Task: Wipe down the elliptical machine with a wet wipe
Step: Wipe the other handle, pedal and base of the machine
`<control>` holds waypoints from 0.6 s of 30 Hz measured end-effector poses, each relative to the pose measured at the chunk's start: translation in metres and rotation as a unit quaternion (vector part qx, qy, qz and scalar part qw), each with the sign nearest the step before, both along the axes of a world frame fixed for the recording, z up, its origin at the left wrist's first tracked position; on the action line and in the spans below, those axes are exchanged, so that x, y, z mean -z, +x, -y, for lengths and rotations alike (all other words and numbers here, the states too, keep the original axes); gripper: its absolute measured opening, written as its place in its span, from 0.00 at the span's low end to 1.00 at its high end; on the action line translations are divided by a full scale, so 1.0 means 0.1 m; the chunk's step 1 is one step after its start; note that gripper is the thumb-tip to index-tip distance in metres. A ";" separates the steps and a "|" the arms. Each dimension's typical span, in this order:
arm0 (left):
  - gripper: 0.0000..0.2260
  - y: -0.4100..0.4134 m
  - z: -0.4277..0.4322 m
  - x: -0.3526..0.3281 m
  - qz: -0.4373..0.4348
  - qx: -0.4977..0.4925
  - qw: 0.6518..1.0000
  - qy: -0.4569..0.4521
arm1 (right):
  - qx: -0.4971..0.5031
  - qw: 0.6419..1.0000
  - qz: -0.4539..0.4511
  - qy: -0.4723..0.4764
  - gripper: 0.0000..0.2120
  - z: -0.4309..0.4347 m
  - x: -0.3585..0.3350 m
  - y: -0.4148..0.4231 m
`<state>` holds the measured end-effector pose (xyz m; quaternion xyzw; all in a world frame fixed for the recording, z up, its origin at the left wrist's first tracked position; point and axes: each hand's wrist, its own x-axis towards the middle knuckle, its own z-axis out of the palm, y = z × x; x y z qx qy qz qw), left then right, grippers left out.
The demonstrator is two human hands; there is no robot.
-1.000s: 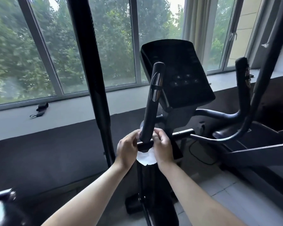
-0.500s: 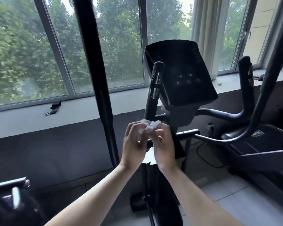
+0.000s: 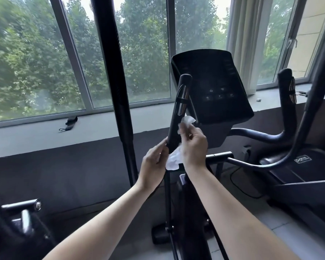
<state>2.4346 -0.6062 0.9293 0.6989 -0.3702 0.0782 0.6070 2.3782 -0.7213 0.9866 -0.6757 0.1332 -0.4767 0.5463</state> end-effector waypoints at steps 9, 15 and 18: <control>0.17 0.05 -0.01 0.20 -0.025 -0.019 0.999 0.021 | 0.054 0.994 -0.047 -0.087 0.21 -0.17 0.60 -0.10; 0.17 0.09 0.02 0.19 0.005 -0.020 0.999 0.042 | 0.035 0.995 -0.063 -0.066 0.15 -0.06 0.51 -0.14; 0.17 0.11 0.02 0.22 0.008 -0.016 0.999 0.037 | 0.069 0.996 -0.010 -0.049 0.15 -0.04 0.24 -0.07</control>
